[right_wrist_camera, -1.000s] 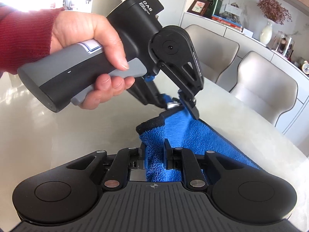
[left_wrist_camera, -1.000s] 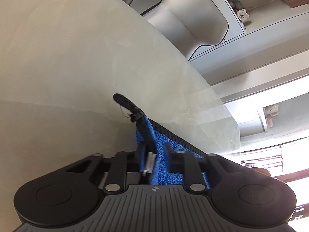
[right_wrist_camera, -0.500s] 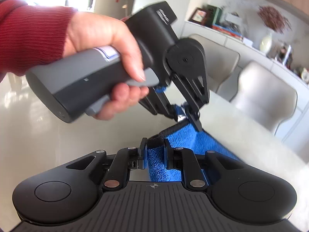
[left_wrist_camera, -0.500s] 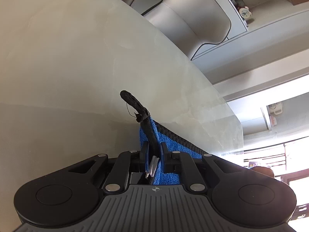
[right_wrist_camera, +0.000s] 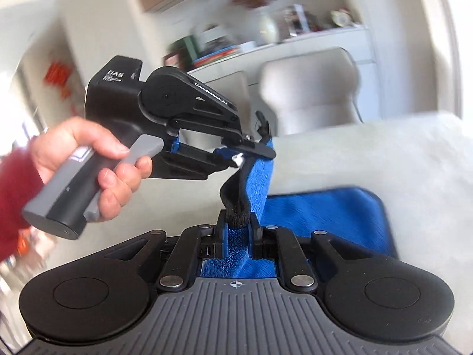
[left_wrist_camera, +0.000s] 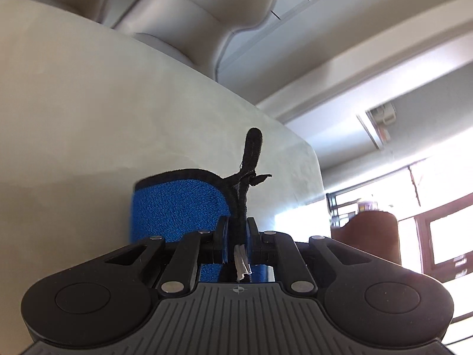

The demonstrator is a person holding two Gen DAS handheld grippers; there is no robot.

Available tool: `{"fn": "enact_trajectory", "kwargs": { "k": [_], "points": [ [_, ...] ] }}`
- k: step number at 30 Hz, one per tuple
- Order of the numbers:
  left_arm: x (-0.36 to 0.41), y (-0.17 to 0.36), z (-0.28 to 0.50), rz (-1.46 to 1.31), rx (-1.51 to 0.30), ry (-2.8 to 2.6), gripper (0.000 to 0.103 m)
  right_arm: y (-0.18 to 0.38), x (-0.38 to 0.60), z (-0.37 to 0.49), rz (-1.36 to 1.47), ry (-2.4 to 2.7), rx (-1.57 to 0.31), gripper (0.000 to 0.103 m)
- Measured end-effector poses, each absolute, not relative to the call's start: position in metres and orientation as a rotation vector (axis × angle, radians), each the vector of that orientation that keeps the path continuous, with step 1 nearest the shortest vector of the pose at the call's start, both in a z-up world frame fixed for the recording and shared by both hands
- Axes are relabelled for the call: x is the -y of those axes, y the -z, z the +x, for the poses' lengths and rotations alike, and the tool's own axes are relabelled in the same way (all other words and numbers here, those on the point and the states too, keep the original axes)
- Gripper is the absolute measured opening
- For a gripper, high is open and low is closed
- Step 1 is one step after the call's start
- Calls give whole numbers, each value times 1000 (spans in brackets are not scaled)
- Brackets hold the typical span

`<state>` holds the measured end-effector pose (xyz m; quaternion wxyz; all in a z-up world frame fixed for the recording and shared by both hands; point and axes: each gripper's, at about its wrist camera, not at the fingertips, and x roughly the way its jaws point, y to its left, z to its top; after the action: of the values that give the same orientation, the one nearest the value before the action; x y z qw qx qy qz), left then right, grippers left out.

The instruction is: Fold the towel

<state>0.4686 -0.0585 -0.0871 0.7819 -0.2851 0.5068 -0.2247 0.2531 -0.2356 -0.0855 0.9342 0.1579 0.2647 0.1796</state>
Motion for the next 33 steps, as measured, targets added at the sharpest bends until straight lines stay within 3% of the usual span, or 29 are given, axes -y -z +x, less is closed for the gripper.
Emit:
{"fn": "enact_trajectory", "kwargs": {
  "k": [11, 15, 18, 20, 22, 26, 29, 31, 33],
  "points": [
    [136, 117, 470, -501, -1162, 528, 9, 128, 302, 244, 583, -224, -597, 15],
    [146, 119, 473, -460, -1155, 511, 13, 133, 308, 246, 593, -170, -624, 31],
    [147, 116, 471, -437, -1132, 514, 28, 133, 306, 249, 577, -178, -630, 32],
    [146, 109, 465, -404, -1100, 513, 55, 134, 304, 251, 547, -181, -648, 32],
    [143, 101, 459, -370, -1058, 513, 60, 135, 304, 254, 539, -190, -667, 35],
    [124, 79, 444, -332, -958, 513, 68, 134, 308, 266, 562, -229, -695, 63],
    [102, 77, 429, -351, -948, 505, 69, 131, 311, 282, 547, -253, -706, 75],
    [88, 78, 419, -363, -945, 502, 69, 130, 313, 292, 534, -263, -715, 75],
    [76, 84, 405, -377, -958, 505, 69, 132, 316, 301, 528, -260, -729, 56]
  ]
}}
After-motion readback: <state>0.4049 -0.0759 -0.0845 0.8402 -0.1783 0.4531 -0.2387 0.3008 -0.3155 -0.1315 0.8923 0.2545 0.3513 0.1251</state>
